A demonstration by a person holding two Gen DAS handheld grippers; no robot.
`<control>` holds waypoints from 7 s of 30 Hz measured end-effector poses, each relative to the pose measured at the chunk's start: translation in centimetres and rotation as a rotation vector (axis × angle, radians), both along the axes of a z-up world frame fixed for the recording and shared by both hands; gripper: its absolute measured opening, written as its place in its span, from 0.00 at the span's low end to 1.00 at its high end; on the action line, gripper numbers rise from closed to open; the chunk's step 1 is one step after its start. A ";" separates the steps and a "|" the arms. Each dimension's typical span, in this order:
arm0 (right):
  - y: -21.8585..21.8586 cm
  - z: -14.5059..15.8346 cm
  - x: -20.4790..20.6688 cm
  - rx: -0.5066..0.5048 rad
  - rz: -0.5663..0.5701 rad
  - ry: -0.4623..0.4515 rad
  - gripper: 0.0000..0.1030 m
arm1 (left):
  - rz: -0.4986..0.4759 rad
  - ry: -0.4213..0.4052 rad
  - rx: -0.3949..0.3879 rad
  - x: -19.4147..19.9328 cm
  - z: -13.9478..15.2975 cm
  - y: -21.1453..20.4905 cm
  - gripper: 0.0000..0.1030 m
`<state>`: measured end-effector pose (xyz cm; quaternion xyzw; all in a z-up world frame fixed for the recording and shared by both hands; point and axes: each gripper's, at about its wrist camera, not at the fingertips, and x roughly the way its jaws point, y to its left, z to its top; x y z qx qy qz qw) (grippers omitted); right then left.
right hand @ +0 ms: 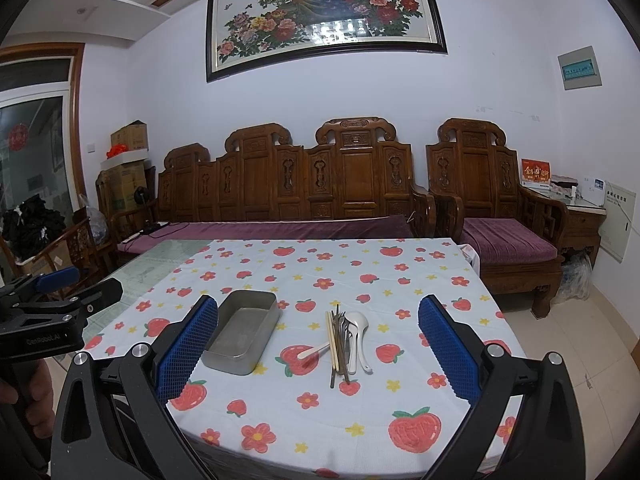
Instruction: Organize utensils
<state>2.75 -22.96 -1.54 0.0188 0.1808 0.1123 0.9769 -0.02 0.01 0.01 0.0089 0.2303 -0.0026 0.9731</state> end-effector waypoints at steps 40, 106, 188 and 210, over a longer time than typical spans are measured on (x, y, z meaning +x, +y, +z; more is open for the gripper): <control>-0.2 -0.1 -0.1 0.003 -0.001 -0.001 0.97 | 0.000 -0.002 0.002 0.0 0.0 0.0 0.92; -6.8 -22.4 18.8 0.076 -0.021 0.404 0.41 | -0.257 0.544 -0.182 24.0 -21.7 -12.3 0.36; 2.5 -16.6 18.2 -0.108 0.149 0.310 0.06 | -0.190 0.351 -0.029 17.4 -13.6 0.1 0.04; 7.5 -15.3 16.8 -0.157 0.242 0.303 0.06 | -0.095 0.513 0.018 21.7 -18.0 5.6 0.04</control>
